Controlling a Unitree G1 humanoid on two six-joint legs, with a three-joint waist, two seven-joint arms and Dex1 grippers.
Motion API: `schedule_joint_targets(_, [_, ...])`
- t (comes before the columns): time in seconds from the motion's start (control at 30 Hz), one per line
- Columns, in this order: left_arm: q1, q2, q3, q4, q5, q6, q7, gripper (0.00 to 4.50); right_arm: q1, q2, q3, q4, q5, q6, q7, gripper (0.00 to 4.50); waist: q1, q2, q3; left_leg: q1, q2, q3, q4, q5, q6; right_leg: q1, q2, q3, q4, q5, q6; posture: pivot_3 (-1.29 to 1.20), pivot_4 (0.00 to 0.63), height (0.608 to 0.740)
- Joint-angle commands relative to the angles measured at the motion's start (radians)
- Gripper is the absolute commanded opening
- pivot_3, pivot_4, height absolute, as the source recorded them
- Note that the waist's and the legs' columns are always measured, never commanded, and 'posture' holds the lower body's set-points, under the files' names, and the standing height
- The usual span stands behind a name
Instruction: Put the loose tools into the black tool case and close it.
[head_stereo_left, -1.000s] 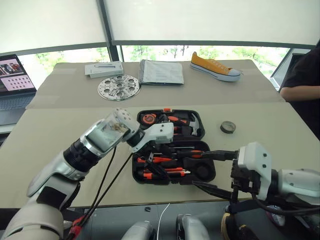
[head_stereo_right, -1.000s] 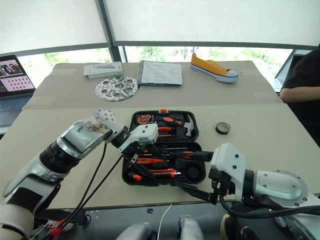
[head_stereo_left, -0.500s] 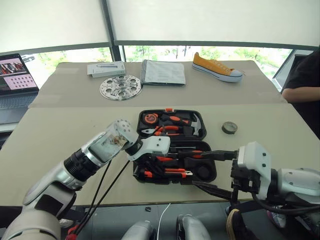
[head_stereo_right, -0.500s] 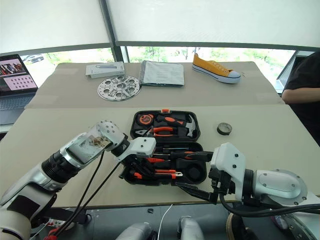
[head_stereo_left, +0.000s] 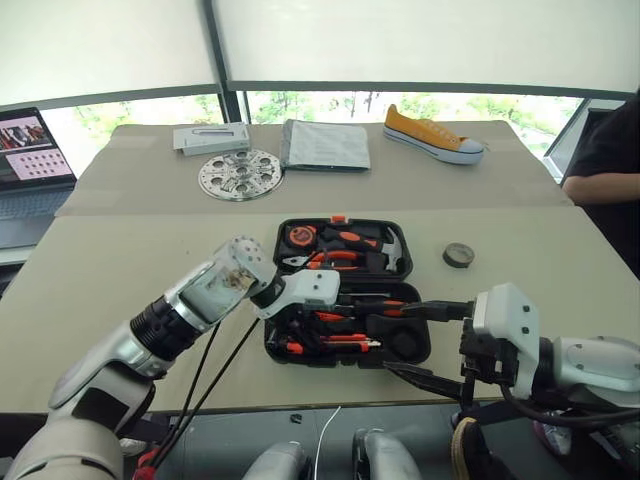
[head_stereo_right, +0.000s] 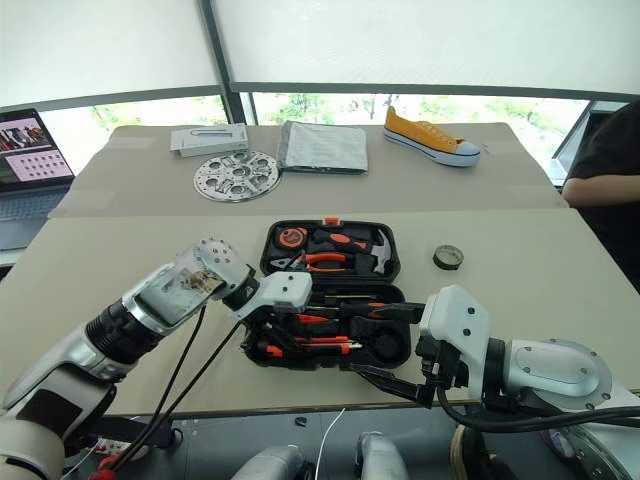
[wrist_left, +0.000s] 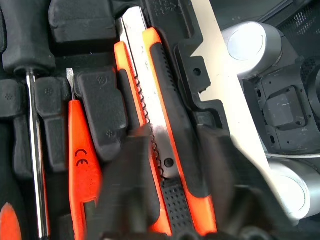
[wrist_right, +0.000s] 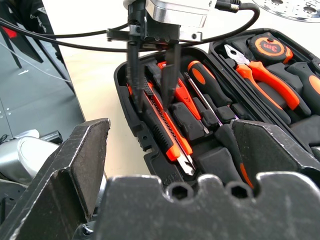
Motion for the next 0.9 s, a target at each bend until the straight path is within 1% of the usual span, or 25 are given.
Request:
schedule_joint_targets(0.03, [-0.036, -0.016, 0.047, -0.017, -0.021, 0.030, 0.004, 3.38, -0.006, -0.006, -0.029, -0.013, -0.001, -0.014, 0.002, 4.50, 0.001, 0.000, 0.000, 0.000, 0.000, 0.000, 0.000, 0.000, 0.000, 0.000, 0.000, 0.000, 0.000, 0.000, 0.000, 0.00, 0.150, 0.740])
schedule_joint_targets(0.1, [-0.040, -0.021, 0.054, 0.000, -0.018, 0.020, 0.006, 3.38, -0.005, -0.007, -0.030, -0.012, -0.001, -0.015, 0.002, 4.50, 0.002, 0.000, 0.000, 0.000, 0.000, 0.000, 0.000, 0.000, 0.000, 0.000, 0.000, 0.000, 0.000, 0.000, 0.000, 0.00, 0.150, 0.740])
schedule_joint_targets(0.13, [-0.039, -0.030, 0.062, 0.012, -0.016, 0.018, 0.019, 3.24, -0.005, -0.007, -0.030, -0.012, -0.002, -0.015, 0.003, 4.50, 0.001, 0.000, 0.000, 0.000, 0.000, 0.000, 0.000, 0.000, 0.000, 0.000, 0.000, 0.000, 0.000, 0.000, 0.000, 0.00, 0.150, 0.740])
schedule_joint_targets(0.23, [-0.040, -0.038, 0.068, 0.024, -0.020, 0.021, 0.014, 2.34, -0.007, -0.007, -0.030, -0.012, -0.002, -0.015, 0.002, 4.50, 0.000, 0.000, 0.000, 0.000, 0.000, 0.000, 0.000, 0.000, 0.000, 0.000, 0.000, 0.000, 0.000, 0.000, 0.000, 0.00, 0.150, 0.740])
schedule_joint_targets(0.43, [-0.025, -0.022, 0.050, 0.018, -0.004, -0.015, -0.009, 0.09, -0.006, -0.009, -0.032, -0.010, -0.002, -0.014, 0.003, 4.50, 0.000, 0.000, 0.000, 0.000, 0.000, 0.000, 0.000, 0.000, 0.000, 0.000, 0.000, 0.000, 0.000, 0.000, 0.000, 0.00, 0.150, 0.740])
schedule_joint_targets(0.6, [0.005, 0.012, 0.015, -0.011, 0.022, -0.065, -0.045, 0.03, -0.004, -0.009, -0.030, -0.011, -0.005, -0.015, 0.002, 4.50, -0.001, 0.000, 0.000, 0.000, 0.000, 0.000, 0.000, 0.000, 0.000, 0.000, 0.000, 0.000, 0.000, 0.000, 0.000, 0.00, 0.150, 0.740])
schedule_joint_targets(0.7, [0.021, 0.038, -0.031, -0.013, 0.071, -0.115, -0.068, 0.03, -0.008, -0.004, -0.024, -0.011, -0.007, -0.017, -0.003, 4.50, -0.002, 0.000, 0.000, 0.000, 0.000, 0.000, 0.000, 0.000, 0.000, 0.000, 0.000, 0.000, 0.000, 0.000, 0.000, 0.00, 0.150, 0.740])
schedule_joint_targets(0.8, [0.041, 0.037, -0.068, 0.028, 0.143, -0.200, -0.046, 0.03, -0.028, 0.007, -0.023, -0.005, 0.009, -0.012, -0.018, 4.50, -0.002, 0.000, 0.000, 0.000, 0.000, 0.000, 0.000, 0.000, 0.000, 0.000, 0.000, 0.000, 0.000, 0.000, 0.000, 0.00, 0.150, 0.740])
schedule_joint_targets(0.9, [0.052, 0.019, -0.080, 0.060, 0.187, -0.249, -0.021, 0.03, -0.042, 0.009, -0.024, 0.000, 0.016, -0.006, -0.023, 4.50, -0.001, 0.001, -0.001, 0.001, 0.000, 0.000, 0.000, 0.000, 0.000, 0.001, 0.000, 0.000, 0.000, 0.000, 0.000, 0.00, 0.150, 0.740])
